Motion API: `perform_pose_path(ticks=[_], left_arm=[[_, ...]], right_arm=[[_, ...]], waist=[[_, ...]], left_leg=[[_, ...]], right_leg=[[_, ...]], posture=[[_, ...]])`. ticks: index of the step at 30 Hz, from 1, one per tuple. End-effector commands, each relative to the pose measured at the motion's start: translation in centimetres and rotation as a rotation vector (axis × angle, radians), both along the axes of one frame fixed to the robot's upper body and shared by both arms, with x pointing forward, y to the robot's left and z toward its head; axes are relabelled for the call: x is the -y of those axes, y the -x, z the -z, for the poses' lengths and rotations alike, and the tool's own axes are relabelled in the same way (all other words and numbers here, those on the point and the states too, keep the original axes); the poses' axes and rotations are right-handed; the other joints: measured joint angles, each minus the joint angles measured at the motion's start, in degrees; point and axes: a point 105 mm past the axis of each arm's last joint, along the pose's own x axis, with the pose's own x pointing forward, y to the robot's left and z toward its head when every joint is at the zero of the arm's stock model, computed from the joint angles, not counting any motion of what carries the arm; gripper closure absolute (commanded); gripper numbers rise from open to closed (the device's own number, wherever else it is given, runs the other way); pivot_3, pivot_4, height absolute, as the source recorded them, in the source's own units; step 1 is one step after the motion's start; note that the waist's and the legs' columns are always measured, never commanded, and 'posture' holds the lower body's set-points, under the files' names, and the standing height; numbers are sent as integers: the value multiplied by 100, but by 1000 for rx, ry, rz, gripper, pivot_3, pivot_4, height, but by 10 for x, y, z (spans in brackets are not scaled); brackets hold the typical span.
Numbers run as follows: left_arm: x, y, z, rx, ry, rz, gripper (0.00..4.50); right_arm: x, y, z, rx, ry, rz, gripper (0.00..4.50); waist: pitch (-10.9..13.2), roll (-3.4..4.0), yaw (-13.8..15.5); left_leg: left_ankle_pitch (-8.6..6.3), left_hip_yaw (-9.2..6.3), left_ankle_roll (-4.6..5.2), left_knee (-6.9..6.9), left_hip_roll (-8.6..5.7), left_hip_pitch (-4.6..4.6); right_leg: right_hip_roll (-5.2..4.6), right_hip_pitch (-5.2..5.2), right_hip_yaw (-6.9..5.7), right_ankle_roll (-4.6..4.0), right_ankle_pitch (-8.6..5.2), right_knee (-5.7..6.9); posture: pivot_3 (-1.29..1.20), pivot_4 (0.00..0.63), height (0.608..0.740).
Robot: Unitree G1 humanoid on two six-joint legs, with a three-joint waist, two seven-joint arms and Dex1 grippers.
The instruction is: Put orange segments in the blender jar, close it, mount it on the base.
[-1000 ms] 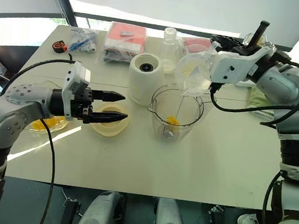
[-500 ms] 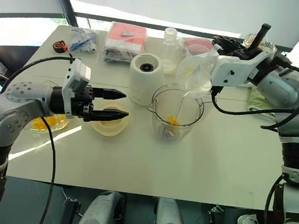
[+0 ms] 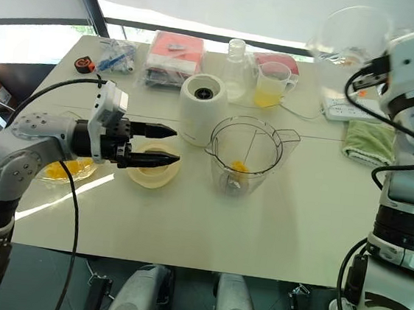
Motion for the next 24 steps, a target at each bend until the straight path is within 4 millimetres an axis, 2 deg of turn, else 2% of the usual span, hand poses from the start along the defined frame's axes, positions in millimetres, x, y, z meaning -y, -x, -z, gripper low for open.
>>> perform_pose_path(ticks=[1,2,6,12,16,24], left_arm=[[2,3,-11,54,0,13,1195],[3,4,-11,58,-4,14,1195],[12,5,-20,120,-15,17,1195],[10,8,-21,110,-12,3,1195],[6,7,-18,95,-12,-27,1195],[6,10,-12,85,-22,-52,1195]], right_arm=[[32,16,5,46,-189,165,4428],[41,17,17,18,-235,220,4428],[67,27,86,-71,-445,419,4428],[63,26,146,-132,-615,443,4428],[62,22,174,-164,-617,454,4428],[58,6,206,-221,-512,463,4428]], waist=[[-1,-1,0],[-1,0,-1],[-4,-3,13],[-12,18,-54],[-12,18,-46],[-12,17,-49]], left_leg=[[0,0,0,0,0,0],[0,0,0,0,-1,0],[0,0,0,0,-1,0],[1,4,-1,-2,-6,10],[1,1,-1,-2,-5,18],[1,3,-1,-4,-5,36]], right_leg=[[0,0,-1,0,0,0],[1,1,-1,0,0,0],[0,4,-6,0,0,1],[-2,3,12,2,1,3],[4,8,11,1,1,8],[5,23,16,1,1,6]], posture=[[0,150,740],[0,150,740],[0,150,740],[0,150,740],[0,150,740],[0,150,740]])
